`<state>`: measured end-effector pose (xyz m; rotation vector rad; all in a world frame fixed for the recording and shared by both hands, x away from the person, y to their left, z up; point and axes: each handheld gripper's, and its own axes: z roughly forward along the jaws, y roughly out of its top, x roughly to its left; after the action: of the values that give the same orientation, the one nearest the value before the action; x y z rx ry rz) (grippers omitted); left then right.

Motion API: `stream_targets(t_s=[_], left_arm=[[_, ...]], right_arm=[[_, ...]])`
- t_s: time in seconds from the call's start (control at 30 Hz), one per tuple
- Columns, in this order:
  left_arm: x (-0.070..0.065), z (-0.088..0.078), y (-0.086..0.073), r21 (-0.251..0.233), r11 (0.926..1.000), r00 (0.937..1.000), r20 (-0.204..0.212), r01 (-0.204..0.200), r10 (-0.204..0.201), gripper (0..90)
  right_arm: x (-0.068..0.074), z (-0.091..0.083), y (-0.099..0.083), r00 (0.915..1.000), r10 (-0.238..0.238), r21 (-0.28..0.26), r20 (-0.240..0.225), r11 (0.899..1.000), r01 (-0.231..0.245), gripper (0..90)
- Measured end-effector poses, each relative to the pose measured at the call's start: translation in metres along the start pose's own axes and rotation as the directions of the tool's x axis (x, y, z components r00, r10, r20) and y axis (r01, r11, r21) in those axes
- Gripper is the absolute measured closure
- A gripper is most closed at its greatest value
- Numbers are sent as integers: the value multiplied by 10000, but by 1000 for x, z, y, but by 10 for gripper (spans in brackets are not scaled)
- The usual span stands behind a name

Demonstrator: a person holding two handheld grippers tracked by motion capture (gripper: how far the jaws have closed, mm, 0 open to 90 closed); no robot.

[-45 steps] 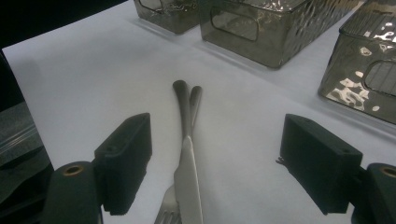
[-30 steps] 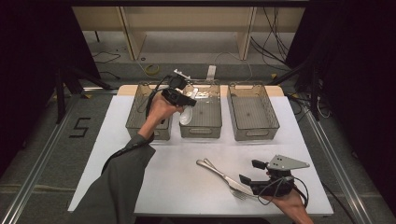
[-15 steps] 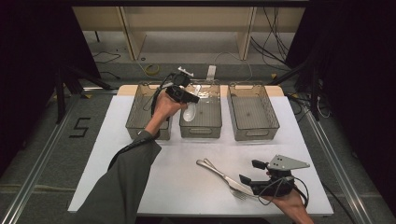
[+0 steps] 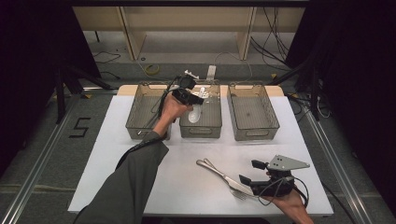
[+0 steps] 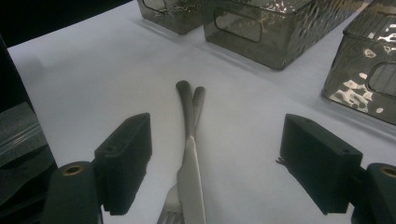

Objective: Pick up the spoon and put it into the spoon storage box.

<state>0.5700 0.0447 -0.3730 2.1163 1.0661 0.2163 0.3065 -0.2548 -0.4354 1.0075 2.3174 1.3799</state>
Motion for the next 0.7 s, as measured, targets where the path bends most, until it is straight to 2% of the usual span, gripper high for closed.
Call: stream_targets(t_s=[0.37,0.7], left_arm=[[0,6,-4,115,9999,9999,-121,122,-121,748],[8,14,-13,304,9990,9994,-157,327,-322,747]], right_arm=[[0,0,0,10000,-28,10,-3,10000,28,260],[1,1,0,10000,-18,49,-17,10000,18,260]])
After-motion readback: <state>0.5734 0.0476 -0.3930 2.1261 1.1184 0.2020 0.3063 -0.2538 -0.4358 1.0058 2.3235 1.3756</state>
